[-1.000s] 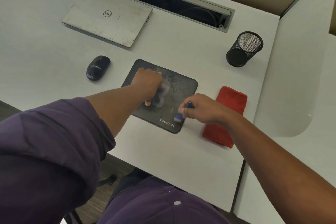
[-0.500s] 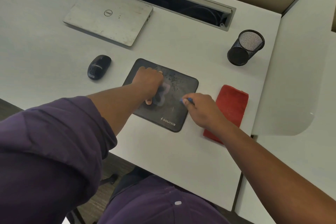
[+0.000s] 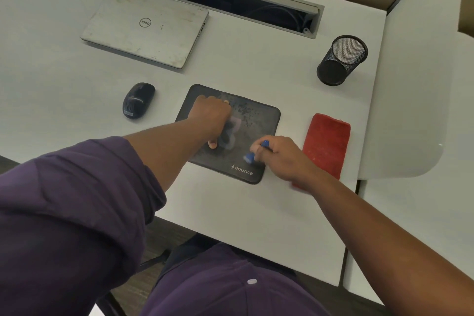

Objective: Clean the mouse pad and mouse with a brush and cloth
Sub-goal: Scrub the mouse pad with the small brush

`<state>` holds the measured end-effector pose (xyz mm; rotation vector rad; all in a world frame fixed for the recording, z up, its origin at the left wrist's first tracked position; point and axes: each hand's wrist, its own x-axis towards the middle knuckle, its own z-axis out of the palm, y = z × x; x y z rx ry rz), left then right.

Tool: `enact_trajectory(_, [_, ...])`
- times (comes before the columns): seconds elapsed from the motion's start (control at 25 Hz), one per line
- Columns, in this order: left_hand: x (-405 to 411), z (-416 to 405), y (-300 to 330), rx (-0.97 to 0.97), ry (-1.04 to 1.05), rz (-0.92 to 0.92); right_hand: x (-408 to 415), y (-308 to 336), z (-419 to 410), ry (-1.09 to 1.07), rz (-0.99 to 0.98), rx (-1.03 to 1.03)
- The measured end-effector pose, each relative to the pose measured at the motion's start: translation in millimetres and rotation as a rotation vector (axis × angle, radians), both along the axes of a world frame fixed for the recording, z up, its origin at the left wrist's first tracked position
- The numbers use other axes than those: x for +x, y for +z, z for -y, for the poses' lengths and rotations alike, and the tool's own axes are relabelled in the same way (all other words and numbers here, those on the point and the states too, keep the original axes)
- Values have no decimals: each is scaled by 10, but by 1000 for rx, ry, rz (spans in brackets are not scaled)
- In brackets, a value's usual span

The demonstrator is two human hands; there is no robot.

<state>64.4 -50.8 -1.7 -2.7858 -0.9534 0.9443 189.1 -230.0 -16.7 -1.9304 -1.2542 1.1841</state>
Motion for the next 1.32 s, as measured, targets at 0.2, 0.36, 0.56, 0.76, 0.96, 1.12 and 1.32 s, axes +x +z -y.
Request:
enact_trajectory(0.2, [-55, -40, 15, -9, -15, 37, -59, 50, -65, -12, 208, 38])
enact_trajectory(0.36, [-70, -77, 16, -29, -50, 33, -190, 94, -36, -34, 151, 97])
enact_trajectory(0.56, [-90, -96, 9, -45, -85, 51, -339, 38, 5, -43, 116, -4])
enact_trajectory(0.76, [-145, -140, -15, -62, -113, 94, -392, 12, 70, -175, 282, 118])
enact_trajectory(0.96, [-185, -162, -40, -67, -162, 103, -596, 29, 168, -275, -1, 88])
enact_trajectory(1.12, [-201, -174, -58, -69, -163, 108, -656, -37, 207, -260, 106, -24])
enact_trajectory(1.32, [-172, -174, -63, -85, -185, 74, -697, -53, 216, -496, 42, 42])
